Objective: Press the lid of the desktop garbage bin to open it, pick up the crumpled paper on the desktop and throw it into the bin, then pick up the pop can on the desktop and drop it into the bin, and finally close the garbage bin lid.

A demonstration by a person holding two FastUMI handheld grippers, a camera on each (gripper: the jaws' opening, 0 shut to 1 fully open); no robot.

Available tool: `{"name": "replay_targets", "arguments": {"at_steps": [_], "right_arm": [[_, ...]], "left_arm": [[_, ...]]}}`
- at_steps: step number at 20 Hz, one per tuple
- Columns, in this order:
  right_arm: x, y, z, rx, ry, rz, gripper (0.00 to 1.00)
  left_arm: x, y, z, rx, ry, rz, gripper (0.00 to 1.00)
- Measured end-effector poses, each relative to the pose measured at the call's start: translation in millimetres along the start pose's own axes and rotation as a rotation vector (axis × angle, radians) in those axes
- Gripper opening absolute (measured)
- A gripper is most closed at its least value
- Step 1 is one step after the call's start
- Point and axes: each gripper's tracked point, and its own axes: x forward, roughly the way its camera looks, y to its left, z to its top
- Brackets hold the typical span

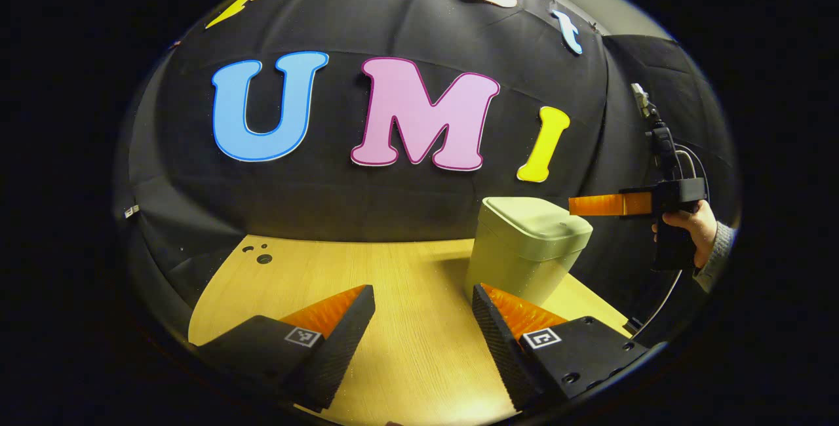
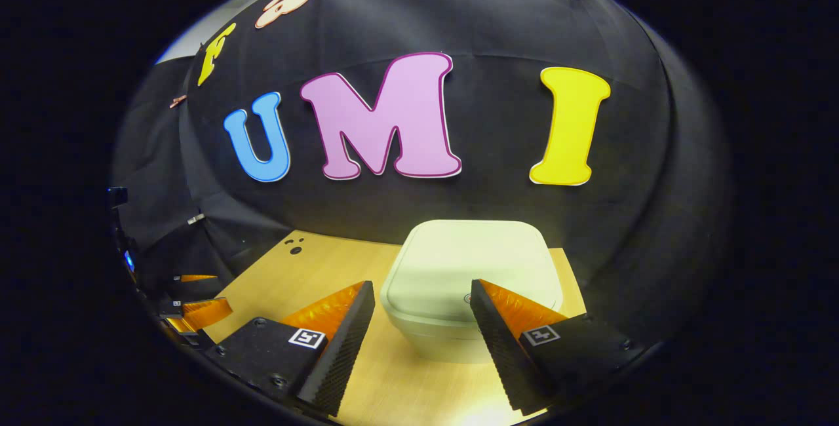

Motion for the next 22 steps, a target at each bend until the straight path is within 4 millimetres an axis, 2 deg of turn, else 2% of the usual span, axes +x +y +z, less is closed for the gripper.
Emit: {"name": "replay_targets", "arguments": {"at_steps": [7,11,15,17,22], "right_arm": [[-34.8,27.2,3.2,-0.050,-0.058,0.052,0.93],[-48.7,43.1,-5.5,-0.074,-0.075,0.075,0.93],[-53.6,59.2,-22.6,-0.069,-0.070,0.104,0.94],[-54.4,62.4,-33.9,-0.077,-0.051,0.107,0.94],[-54.7,66.2,-45.2,-0.050,-0.040,0.111,0.94]], "left_arm": [[3.3,-10.6,5.4,0.012,-0.007,-0.012,0.96],[4.3,-14.9,5.8,0.009,-0.009,-0.010,0.96],[3.2,-18.4,8.7,0.004,-0.024,-0.008,0.96],[1.3,-19.9,10.4,0.013,-0.033,-0.007,0.96],[-1.5,-24.0,5.9,0.026,-0.023,-0.008,0.96]]}}
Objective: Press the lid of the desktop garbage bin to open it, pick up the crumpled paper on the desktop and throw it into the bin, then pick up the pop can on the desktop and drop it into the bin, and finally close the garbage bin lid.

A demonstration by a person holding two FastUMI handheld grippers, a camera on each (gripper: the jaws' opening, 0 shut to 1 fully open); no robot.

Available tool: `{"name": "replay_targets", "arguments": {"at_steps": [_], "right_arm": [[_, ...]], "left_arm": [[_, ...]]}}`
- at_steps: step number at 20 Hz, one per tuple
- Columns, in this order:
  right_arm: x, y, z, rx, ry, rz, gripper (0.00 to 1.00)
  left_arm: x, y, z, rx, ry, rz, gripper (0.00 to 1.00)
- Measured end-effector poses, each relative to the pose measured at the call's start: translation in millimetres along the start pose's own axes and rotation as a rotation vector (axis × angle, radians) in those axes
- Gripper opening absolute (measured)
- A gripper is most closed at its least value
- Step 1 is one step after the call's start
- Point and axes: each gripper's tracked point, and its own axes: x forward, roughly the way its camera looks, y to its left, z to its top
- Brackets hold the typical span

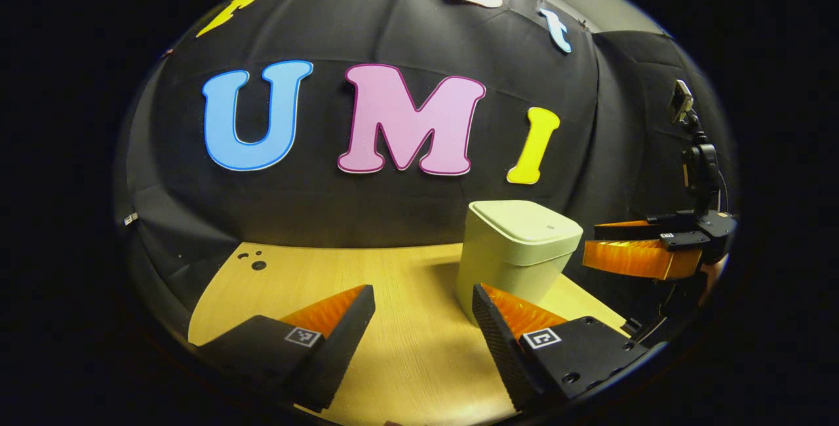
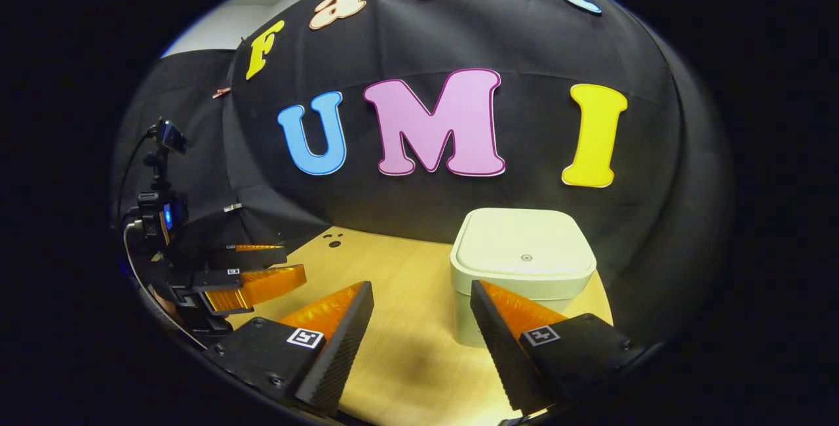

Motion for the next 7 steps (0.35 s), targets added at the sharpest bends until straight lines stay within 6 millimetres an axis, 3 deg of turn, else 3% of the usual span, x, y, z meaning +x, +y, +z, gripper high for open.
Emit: {"name": "replay_targets", "arguments": {"at_steps": [7], "right_arm": [[1.7,2.1,-10.2,0.018,0.021,0.009,0.95]], "left_arm": [[3.1,1.3,-1.1,0.003,0.007,0.011,0.96]]}}
